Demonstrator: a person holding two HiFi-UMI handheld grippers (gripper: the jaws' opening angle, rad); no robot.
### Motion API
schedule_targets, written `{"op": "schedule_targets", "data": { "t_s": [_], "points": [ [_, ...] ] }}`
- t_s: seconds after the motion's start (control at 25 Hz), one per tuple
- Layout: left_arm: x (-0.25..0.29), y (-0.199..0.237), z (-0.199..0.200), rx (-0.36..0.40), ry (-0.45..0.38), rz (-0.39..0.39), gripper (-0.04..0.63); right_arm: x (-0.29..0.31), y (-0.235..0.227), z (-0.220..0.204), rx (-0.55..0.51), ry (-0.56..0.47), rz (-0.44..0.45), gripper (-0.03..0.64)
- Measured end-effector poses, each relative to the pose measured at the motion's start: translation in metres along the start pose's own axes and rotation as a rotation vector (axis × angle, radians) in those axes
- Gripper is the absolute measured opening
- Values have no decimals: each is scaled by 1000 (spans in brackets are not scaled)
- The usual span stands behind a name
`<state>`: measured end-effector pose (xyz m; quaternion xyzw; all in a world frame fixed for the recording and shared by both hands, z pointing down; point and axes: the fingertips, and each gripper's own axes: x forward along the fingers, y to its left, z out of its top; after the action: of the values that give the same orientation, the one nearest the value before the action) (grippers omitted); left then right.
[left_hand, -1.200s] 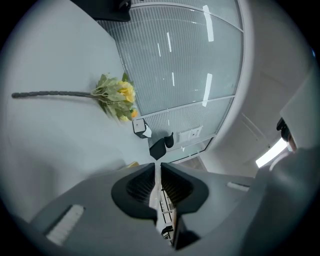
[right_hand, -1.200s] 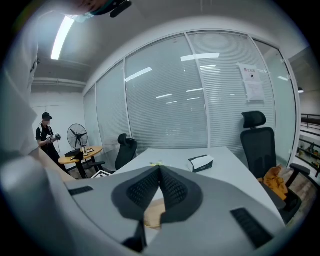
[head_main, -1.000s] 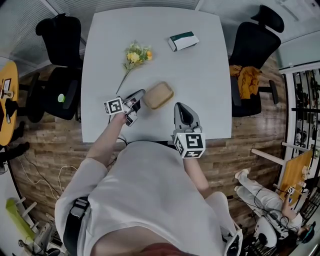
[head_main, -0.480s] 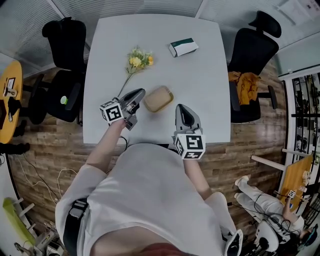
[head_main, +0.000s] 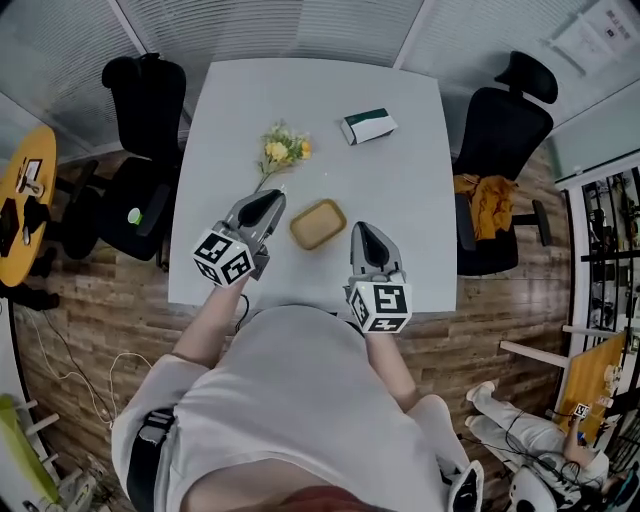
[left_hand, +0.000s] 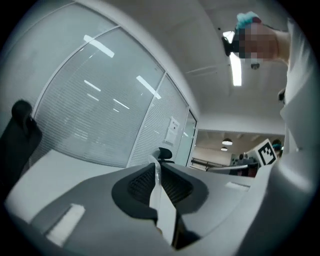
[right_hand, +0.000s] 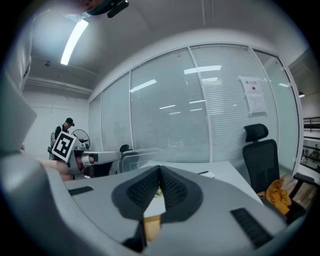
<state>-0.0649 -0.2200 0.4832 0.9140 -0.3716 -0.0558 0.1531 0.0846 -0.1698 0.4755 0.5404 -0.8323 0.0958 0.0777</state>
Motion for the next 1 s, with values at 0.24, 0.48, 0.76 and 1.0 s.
{"op": "schedule_targets", "data": {
  "t_s": [0.24,0.48,0.76,1.0],
  "points": [
    [-16,-8,34,237,-41,142,43,2,-7,12,-5,-28,-5,8],
    [-35,-14,65,326,-116,213,43,2,-11,20,-31,-52,-13,8],
    [-54,-22,89,348,-169,243,44,-5,-10,30,-58,-88,-36,8],
    [-56,-31,96,338,-185,215,44,-5,-6,37,-35,-104,-23,8]
  ]
}}
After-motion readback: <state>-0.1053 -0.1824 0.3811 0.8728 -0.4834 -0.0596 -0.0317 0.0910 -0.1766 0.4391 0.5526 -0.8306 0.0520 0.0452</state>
